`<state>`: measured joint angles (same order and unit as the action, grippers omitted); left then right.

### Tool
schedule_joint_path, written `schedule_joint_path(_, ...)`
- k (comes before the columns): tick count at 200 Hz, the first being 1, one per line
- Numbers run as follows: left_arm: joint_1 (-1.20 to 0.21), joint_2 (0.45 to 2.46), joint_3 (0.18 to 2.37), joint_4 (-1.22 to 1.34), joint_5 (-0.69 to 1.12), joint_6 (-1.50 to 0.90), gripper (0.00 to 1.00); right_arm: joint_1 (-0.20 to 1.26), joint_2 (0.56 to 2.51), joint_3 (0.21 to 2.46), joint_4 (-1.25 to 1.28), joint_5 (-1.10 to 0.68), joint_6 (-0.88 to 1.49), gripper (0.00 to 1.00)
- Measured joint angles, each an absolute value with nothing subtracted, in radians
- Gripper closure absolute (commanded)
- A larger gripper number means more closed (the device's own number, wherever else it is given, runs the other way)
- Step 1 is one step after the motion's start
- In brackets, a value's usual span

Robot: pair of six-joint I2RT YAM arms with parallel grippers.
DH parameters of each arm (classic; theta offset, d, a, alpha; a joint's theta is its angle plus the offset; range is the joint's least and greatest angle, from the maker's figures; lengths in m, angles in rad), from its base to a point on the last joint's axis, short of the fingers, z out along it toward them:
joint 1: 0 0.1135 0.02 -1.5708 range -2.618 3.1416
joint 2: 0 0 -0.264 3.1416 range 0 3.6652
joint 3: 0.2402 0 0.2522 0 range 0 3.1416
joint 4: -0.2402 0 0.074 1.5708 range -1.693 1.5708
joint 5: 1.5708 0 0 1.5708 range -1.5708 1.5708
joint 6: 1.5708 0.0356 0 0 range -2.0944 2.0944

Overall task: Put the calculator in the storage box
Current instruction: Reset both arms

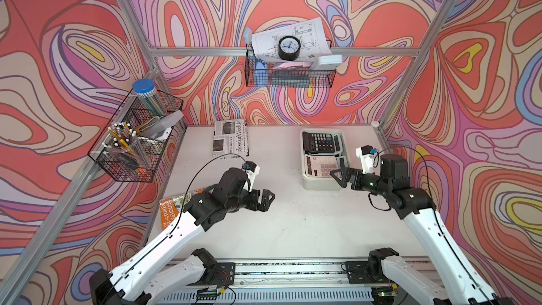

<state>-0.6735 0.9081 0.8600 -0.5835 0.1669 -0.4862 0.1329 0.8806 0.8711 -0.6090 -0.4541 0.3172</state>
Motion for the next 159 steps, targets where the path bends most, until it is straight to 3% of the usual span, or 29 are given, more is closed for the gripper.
schedule_joint_path(53,-0.676,0.561,0.609,-0.519,0.122,-0.505,0.02,0.134,0.676,0.751,-0.554,-0.352,0.286,0.02)
schedule_joint_path(84,-0.675,0.486,0.567,-0.527,0.076,-0.521,0.01,0.134,0.628,0.743,-0.555,-0.287,0.283,0.02)
schedule_joint_path(118,-0.675,0.545,0.553,-0.510,0.011,-0.508,0.02,0.134,0.683,0.706,-0.494,-0.226,0.293,0.02)
schedule_joint_path(143,-0.657,0.713,0.570,-0.460,-0.026,-0.453,0.01,0.133,0.793,0.706,-0.430,-0.160,0.277,0.02)
schedule_joint_path(159,-0.575,0.821,0.582,-0.407,-0.003,-0.417,0.01,0.131,0.863,0.713,-0.390,-0.110,0.258,0.02)
